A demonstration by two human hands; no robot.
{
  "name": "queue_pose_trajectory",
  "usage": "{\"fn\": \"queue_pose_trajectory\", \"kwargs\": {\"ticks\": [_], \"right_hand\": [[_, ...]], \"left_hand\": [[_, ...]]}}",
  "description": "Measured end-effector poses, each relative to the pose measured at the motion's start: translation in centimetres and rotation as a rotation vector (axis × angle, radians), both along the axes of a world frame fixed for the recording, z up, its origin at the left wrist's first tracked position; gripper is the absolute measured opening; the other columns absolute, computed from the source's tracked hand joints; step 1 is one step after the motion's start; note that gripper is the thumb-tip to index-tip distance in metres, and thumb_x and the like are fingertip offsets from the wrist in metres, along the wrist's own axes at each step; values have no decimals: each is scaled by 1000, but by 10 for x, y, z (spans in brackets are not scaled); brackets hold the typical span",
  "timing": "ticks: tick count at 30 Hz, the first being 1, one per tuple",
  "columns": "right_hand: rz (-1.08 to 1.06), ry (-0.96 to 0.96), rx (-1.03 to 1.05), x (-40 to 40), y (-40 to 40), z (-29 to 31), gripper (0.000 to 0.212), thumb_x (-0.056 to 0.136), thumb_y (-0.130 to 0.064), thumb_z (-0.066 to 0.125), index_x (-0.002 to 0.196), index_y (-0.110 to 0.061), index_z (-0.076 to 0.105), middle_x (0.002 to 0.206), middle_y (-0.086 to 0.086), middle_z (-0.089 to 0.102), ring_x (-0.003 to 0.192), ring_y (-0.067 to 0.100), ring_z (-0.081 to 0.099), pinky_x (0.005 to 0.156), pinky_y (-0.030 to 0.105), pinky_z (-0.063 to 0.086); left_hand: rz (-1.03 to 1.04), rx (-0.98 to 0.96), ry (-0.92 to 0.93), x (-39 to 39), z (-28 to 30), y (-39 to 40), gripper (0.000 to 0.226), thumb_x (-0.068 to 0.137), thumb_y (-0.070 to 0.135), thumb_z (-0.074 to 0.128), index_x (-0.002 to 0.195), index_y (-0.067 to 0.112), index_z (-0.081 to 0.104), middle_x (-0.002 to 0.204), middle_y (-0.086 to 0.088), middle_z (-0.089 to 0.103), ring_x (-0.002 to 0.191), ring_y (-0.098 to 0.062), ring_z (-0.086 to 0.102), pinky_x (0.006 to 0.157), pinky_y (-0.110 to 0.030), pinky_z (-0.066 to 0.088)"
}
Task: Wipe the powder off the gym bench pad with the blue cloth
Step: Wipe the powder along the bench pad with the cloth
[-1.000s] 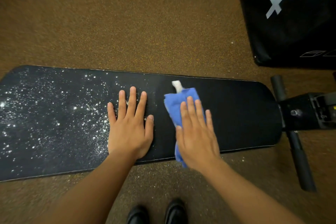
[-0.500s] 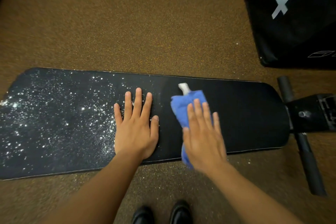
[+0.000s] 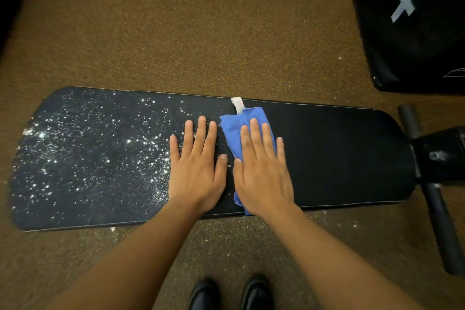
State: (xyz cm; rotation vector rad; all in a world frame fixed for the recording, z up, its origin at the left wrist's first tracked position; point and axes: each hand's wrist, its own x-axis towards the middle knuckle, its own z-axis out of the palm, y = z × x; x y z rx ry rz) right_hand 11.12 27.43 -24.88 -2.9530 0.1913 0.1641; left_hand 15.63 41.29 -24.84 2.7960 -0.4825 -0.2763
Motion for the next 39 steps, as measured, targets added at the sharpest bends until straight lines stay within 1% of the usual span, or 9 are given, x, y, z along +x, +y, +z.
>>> {"fn": "queue_pose_trajectory", "kwargs": {"ticks": [2, 8, 13, 18, 25, 29, 33, 36, 39], "right_hand": [[-18, 0, -2, 2, 2, 1, 66, 95, -38, 14, 155, -10, 12, 164, 10, 3, 150, 26, -5, 119, 50, 4], [-31, 1, 29, 4, 6, 3, 66, 96, -38, 13, 156, -13, 6, 164, 6, -3, 150, 23, -11, 120, 49, 0], [-123, 29, 68, 9, 9, 6, 62, 102, -35, 22, 156, -15, 0, 163, 3, -10, 149, 21, -14, 121, 47, -3], [-217, 25, 47, 18, 16, 8, 63, 102, -36, 23, 155, -13, -1, 164, 4, -10, 150, 23, -12, 121, 47, -1], [-238, 42, 25, 17, 19, 9, 63, 101, -38, 22, 156, -16, 0, 164, 2, -9, 150, 21, -12, 120, 47, -3], [-269, 55, 15, 19, 19, 9, 61, 102, -38, 23, 156, -19, 1, 164, 1, -9, 150, 21, -12, 120, 48, -4], [-372, 42, 27, 56, 31, 5, 62, 103, -36, 23, 156, -13, 1, 164, 4, -9, 150, 25, -12, 120, 50, -1], [-320, 28, 46, 75, 49, 4, 62, 103, -36, 22, 156, -13, 0, 164, 5, -9, 150, 25, -12, 121, 49, -1], [-174, 23, 32, 35, 56, 8, 60, 102, -37, 15, 156, -15, 1, 164, 4, -8, 150, 22, -13, 120, 47, -1]], "left_hand": [[10, -34, -12, 1, 5, 6, 70, 94, 50, 17, 157, 21, 5, 164, 1, -7, 149, -18, -18, 121, -46, -9], [60, 50, -53, 6, 14, 53, 69, 96, 53, 14, 157, 22, 4, 164, 1, -7, 149, -20, -17, 121, -47, -9], [71, 80, -40, 13, 12, 79, 67, 97, 54, 12, 157, 26, 1, 164, 2, -9, 149, -20, -19, 120, -49, -9], [20, 83, -38, 24, 7, 83, 67, 98, 54, 10, 157, 26, -4, 164, 1, -13, 148, -21, -21, 120, -51, -9], [3, 70, 8, 29, 2, 82, 66, 98, 54, 8, 156, 26, -8, 163, 2, -18, 147, -19, -26, 119, -52, -12], [5, 85, -2, 28, 2, 81, 64, 100, 53, 7, 156, 27, -10, 162, 2, -21, 146, -20, -27, 119, -52, -12], [6, 76, -2, 27, 1, 80, 62, 102, 50, 13, 156, 27, -8, 162, 2, -18, 147, -20, -26, 119, -53, -11], [10, 84, -13, 27, 1, 80, 62, 101, 50, 12, 156, 26, -7, 163, 1, -16, 148, -20, -24, 119, -53, -10], [9, 80, -8, 28, 1, 80, 64, 100, 51, 11, 156, 26, -6, 163, 1, -15, 148, -20, -23, 119, -53, -10]]}}
